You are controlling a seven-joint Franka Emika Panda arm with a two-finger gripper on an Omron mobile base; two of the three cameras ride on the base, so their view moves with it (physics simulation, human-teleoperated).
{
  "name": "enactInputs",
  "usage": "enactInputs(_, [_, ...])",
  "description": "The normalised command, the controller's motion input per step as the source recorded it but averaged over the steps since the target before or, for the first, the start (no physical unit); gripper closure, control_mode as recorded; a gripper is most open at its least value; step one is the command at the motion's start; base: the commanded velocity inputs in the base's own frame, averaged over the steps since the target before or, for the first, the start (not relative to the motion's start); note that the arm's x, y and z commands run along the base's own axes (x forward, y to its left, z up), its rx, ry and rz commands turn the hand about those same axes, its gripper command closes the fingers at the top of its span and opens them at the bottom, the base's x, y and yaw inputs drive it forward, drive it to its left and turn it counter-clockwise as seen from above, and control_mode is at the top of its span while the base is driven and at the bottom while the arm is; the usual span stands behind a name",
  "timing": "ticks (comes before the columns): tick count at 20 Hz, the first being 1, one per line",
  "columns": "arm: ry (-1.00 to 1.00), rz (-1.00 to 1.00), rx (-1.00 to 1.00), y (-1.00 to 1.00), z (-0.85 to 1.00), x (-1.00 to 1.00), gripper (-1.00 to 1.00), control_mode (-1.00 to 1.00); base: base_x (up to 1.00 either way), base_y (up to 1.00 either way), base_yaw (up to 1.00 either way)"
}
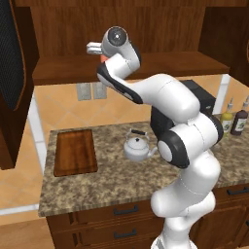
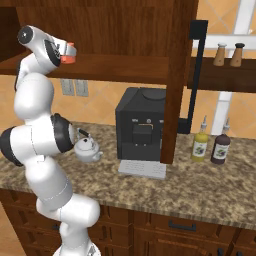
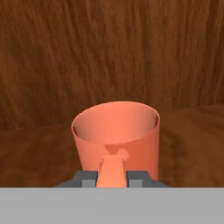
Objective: Pick the kettle from the counter and place it on the tray. Then pick the mug from the cabinet and place it on the tray. Then close the cabinet doors.
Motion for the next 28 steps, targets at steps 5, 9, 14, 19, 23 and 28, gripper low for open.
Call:
enactInputs(5, [0.0, 0.0, 0.0, 0.0, 0.0, 0.0, 1.0, -1.0, 0.0, 0.0, 0.0])
enactInputs(9, [-0.02, 0.0, 0.0, 0.0, 0.0, -0.02, 1.0, -1.0, 0.0, 0.0, 0.0])
enactInputs(14, [-0.02, -0.01, 0.03, 0.0, 0.0, -0.46, 1.0, -1.0, 0.0, 0.0, 0.0])
enactInputs(19, [-0.02, -0.04, 0.02, 0.21, 0.0, -0.91, 1.0, -1.0, 0.0, 0.0, 0.0])
enactInputs(23, [-0.04, -0.07, 0.02, 0.2, 0.0, -0.98, 1.0, -1.0, 0.0, 0.0, 0.0])
enactInputs(28, [-0.08, -0.15, 0.07, 0.0, 0.0, -1.0, 1.0, -1.0, 0.0, 0.0, 0.0])
